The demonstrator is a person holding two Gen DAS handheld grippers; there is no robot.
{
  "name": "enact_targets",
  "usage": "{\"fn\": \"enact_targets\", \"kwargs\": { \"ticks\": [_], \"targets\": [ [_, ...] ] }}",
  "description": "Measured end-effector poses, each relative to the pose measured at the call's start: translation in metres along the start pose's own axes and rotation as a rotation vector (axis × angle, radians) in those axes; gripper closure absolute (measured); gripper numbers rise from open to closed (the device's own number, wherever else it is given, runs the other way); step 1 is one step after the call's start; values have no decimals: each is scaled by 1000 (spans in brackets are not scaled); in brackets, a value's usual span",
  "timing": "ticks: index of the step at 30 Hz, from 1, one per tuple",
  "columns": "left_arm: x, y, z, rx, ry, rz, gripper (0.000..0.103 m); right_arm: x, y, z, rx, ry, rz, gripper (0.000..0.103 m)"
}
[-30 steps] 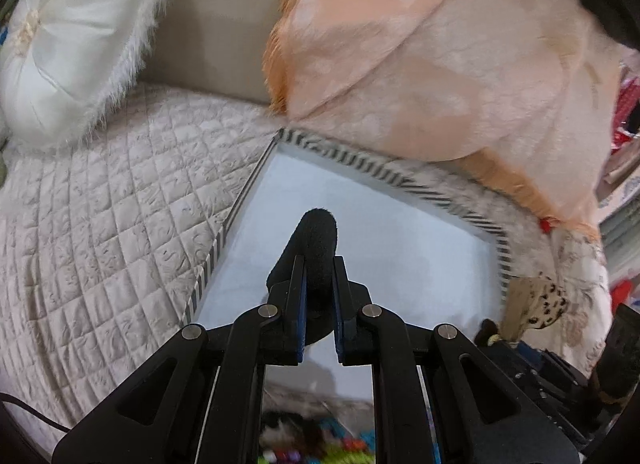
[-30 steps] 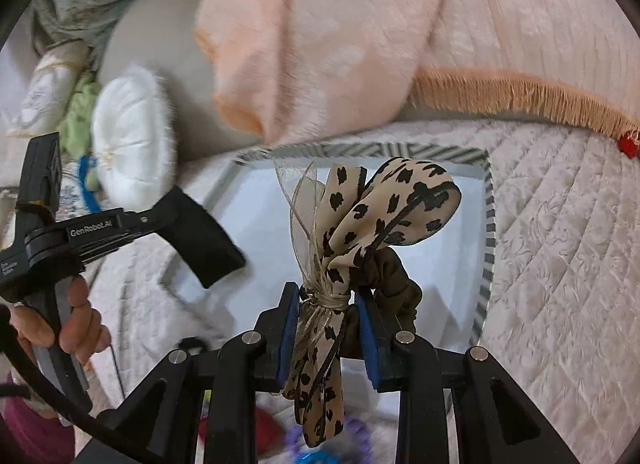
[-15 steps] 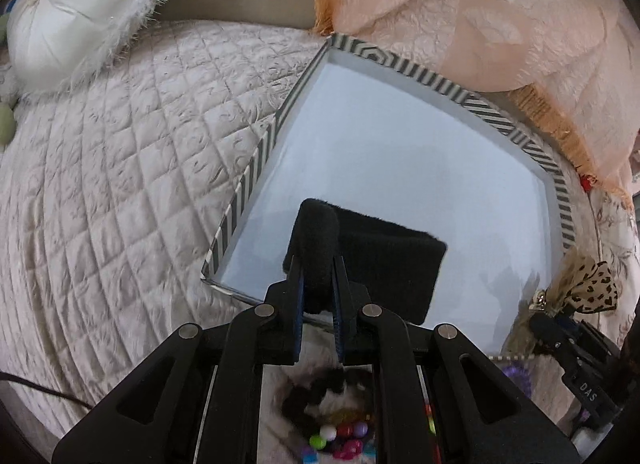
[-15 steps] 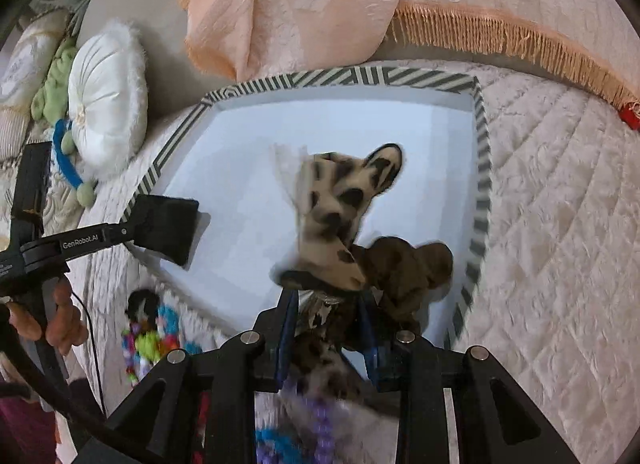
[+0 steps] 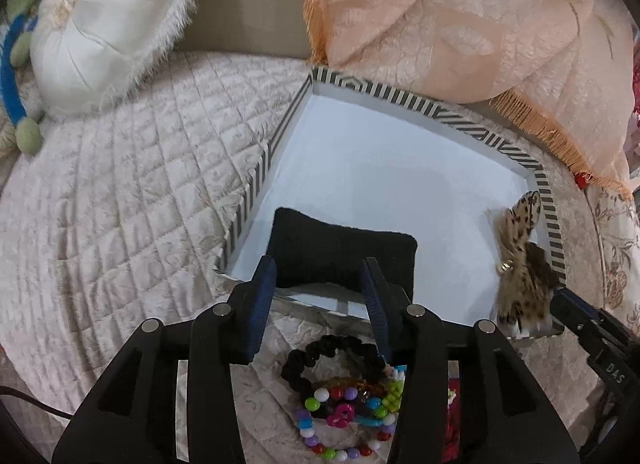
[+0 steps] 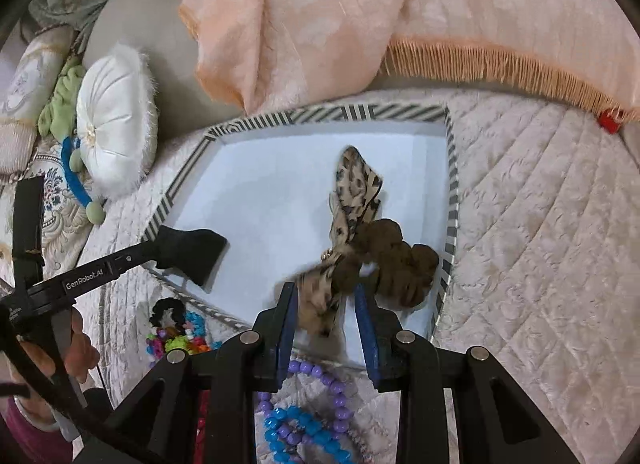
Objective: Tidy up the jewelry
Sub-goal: 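Carry the black pad into the tray with the left tool while the right tool places the leopard scrunchie there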
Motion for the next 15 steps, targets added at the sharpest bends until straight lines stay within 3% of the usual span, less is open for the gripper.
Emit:
{"fn": "enact_targets", "kwargs": {
  "ticks": [10,15],
  "targets": [
    [11,-52,-18,105,26,28,60,-26,-60,-19,175,0,24,75],
    [16,-73,-38,137,48,49,60,-37,-67,-42,126,-27,33,75]
  ]
}}
Point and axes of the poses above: each gripper's, at about its wrist camera, not at the fingertips, and y roughly the way its jaws point, x to its right, z to its top, the point moved 7 cm from there along y, roughly the way its jaws point, and after that the axes turned 10 degrees about -z, right-handed, at the moved point
